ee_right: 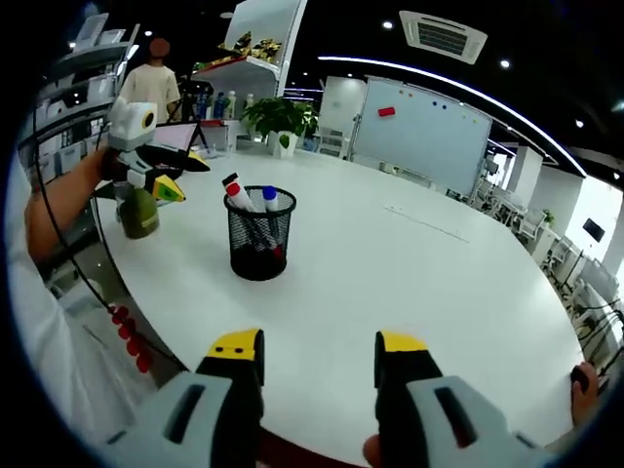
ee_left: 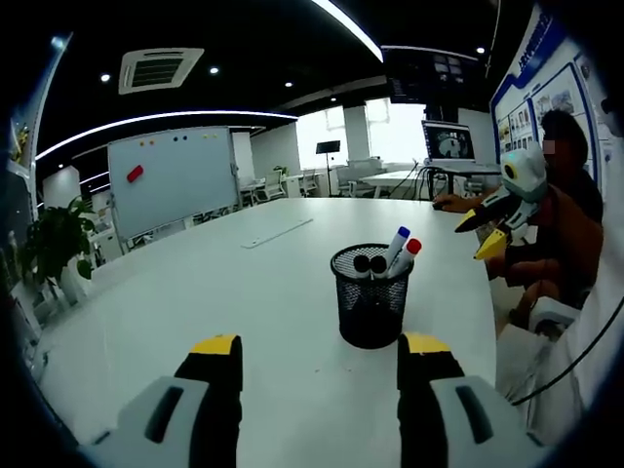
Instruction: Pick up the whiteboard markers from the pen holder and place them facing the whiteboard neatly
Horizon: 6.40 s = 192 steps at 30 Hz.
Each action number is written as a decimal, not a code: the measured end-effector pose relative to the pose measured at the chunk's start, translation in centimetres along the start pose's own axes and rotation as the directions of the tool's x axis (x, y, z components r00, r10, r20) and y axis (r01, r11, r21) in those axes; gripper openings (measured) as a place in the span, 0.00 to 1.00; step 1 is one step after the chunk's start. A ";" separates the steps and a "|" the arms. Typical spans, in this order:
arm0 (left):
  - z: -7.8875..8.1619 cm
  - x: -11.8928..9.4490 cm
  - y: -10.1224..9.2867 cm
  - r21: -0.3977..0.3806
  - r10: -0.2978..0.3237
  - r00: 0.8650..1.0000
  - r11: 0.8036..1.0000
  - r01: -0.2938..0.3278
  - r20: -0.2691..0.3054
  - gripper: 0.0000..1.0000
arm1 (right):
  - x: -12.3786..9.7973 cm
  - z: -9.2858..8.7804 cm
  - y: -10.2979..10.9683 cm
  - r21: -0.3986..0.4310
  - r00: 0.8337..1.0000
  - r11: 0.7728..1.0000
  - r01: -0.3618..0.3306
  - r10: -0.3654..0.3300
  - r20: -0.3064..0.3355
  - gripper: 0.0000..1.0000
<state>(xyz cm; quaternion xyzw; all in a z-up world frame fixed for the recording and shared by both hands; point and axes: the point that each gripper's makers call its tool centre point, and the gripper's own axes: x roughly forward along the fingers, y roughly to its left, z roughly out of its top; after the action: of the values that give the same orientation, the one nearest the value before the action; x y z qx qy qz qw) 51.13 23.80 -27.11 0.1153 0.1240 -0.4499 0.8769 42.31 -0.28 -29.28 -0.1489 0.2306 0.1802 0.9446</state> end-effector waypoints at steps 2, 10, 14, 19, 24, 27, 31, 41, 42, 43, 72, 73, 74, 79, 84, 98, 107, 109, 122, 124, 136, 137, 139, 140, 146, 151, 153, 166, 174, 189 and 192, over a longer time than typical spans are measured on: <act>0.0 0.0 0.0 0.000 0.000 1.000 1.000 0.000 0.003 0.65 | 0.1 0.1 0.2 0.001 1.000 1.000 -0.004 0.004 0.002 0.45; 0.3 -0.1 0.0 -0.001 0.013 1.000 1.000 -0.013 0.022 0.65 | 0.3 0.7 -0.5 -0.014 0.999 1.000 0.023 -0.022 0.032 0.44; 0.3 -0.1 0.0 -0.001 0.015 1.000 1.000 -0.015 0.024 0.65 | 0.4 0.9 -1.0 -0.019 0.998 0.999 0.050 -0.049 0.050 0.44; 0.4 -0.1 -0.1 0.001 0.008 1.000 1.000 -0.008 0.028 0.65 | 0.5 0.7 -0.8 -0.011 0.998 0.999 0.047 -0.046 0.049 0.44; 0.4 -0.1 -0.1 0.007 0.008 0.999 1.000 -0.008 0.031 0.66 | 0.6 1.0 -1.3 -0.019 0.993 0.996 0.089 -0.087 0.080 0.43; 0.3 -0.1 0.1 0.008 0.014 0.999 1.000 -0.014 0.035 0.66 | 0.8 0.6 -1.3 -0.028 0.993 0.995 0.093 -0.090 0.075 0.44; 0.3 0.0 0.3 0.008 0.015 0.999 1.000 -0.015 0.038 0.66 | 1.1 -0.2 -1.7 -0.039 0.993 0.993 0.112 -0.110 0.050 0.44; 0.2 0.0 0.5 0.007 0.016 0.999 1.000 -0.017 0.042 0.66 | 1.0 0.0 -1.2 -0.090 0.993 0.989 0.115 -0.112 0.037 0.44; 0.2 0.0 0.5 0.008 0.016 0.999 1.000 -0.016 0.042 0.66 | 1.0 0.0 -1.2 -0.090 0.993 0.989 0.114 -0.111 0.036 0.44; 0.2 0.0 0.5 0.008 0.016 0.999 1.000 -0.016 0.042 0.66 | 1.0 0.0 -1.1 -0.085 0.994 0.990 0.108 -0.106 0.033 0.44; 0.1 0.2 -0.3 0.098 0.005 1.000 0.995 -0.008 0.031 0.68 | 1.8 2.9 1.5 0.059 0.994 0.998 -0.022 0.015 0.106 0.43; 0.1 0.2 -0.3 0.098 0.005 1.000 0.995 -0.007 0.030 0.68 | 1.9 2.8 1.6 0.051 0.995 0.999 -0.019 0.014 0.100 0.43; 0.1 0.2 -0.3 0.098 0.004 1.000 0.995 -0.007 0.031 0.68 | 1.9 2.8 1.5 0.046 0.995 0.999 -0.016 0.011 0.098 0.43; 0.1 0.2 -0.2 0.097 0.005 0.999 0.995 -0.008 0.032 0.68 | 1.8 3.5 2.2 0.095 0.990 0.993 -0.066 0.053 0.130 0.43; 0.1 0.2 -0.2 0.098 0.006 0.999 0.995 -0.009 0.034 0.68 | 1.7 4.3 2.8 0.062 0.987 0.995 -0.073 0.063 0.145 0.43; 0.1 0.3 -0.1 0.105 0.009 0.999 0.994 -0.013 0.038 0.68 | 1.6 6.2 3.1 -0.051 0.982 0.999 -0.015 0.024 0.187 0.41; 0.1 0.3 -0.1 0.109 0.011 0.999 0.994 -0.015 0.041 0.68 | 2.4 6.3 4.2 -0.097 0.977 0.994 -0.059 0.077 0.200 0.42; 0.1 0.3 -0.1 0.112 0.012 0.999 0.994 -0.016 0.042 0.68 | 2.5 6.4 4.3 -0.093 0.976 0.994 -0.063 0.081 0.202 0.41; 0.2 0.3 -0.1 0.121 0.015 0.999 0.992 -0.021 0.047 0.68 | 2.2 7.5 5.4 -0.084 0.966 0.992 -0.095 0.112 0.232 0.42; 0.2 0.3 -0.1 0.121 0.015 0.999 0.992 -0.021 0.047 0.68 | 2.2 7.7 5.4 -0.083 0.965 0.992 -0.094 0.111 0.237 0.42; 0.4 0.2 -0.3 0.110 0.011 0.999 0.994 -0.017 0.053 0.68 | 1.9 10.4 6.9 -0.071 0.935 0.991 -0.116 0.133 0.329 0.40; 0.4 0.2 -0.3 0.110 0.011 0.999 0.994 -0.017 0.052 0.68 | 2.1 10.4 7.1 -0.076 0.936 0.990 -0.118 0.136 0.326 0.40; 0.4 0.2 -0.3 0.110 0.011 0.999 0.994 -0.017 0.053 0.68 | 2.3 10.5 7.3 -0.074 0.935 0.989 -0.127 0.145 0.323 0.40; 0.4 0.2 -0.3 0.110 0.011 0.999 0.994 -0.017 0.053 0.68 | 2.3 10.5 7.4 -0.074 0.935 0.989 -0.130 0.147 0.323 0.40; 0.4 0.2 -0.2 0.110 0.010 0.999 0.994 -0.016 0.052 0.68 | 2.7 10.8 7.0 -0.055 0.936 0.992 -0.110 0.122 0.330 0.35; 0.3 0.2 -0.1 0.110 0.009 0.999 0.994 -0.015 0.052 0.68 | 2.9 11.1 6.4 -0.017 0.928 0.994 -0.104 0.103 0.358 0.34; 0.3 0.2 -0.1 0.110 0.009 0.999 0.994 -0.014 0.052 0.68 | 2.9 11.3 6.2 -0.005 0.927 0.996 -0.094 0.089 0.365 0.33; 0.5 0.2 -0.5 0.095 -0.020 0.998 0.995 0.015 0.054 0.67 | 5.5 10.8 4.6 0.007 0.936 1.000 -0.010 0.007 0.352 0.28; 0.5 0.1 -0.4 0.090 -0.019 0.998 0.996 0.014 0.058 0.67 | 6.1 11.0 4.6 0.050 0.933 0.998 -0.029 0.009 0.359 0.25; 0.5 -0.2 -1.2 0.098 -0.027 0.998 0.995 0.020 0.064 0.64 | 7.3 11.1 4.7 0.067 0.935 0.997 -0.040 0.013 0.355 0.20; 0.5 -0.2 -1.3 0.098 -0.027 0.998 0.995 0.021 0.064 0.64 | 7.7 11.0 4.9 0.050 0.937 0.998 -0.037 0.017 0.349 0.17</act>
<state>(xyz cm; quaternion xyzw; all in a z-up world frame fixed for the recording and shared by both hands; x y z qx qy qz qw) 50.00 23.09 -26.66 0.1416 0.0747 -0.4693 0.8684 50.88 10.15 -24.62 -0.0850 0.0668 0.2101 0.9717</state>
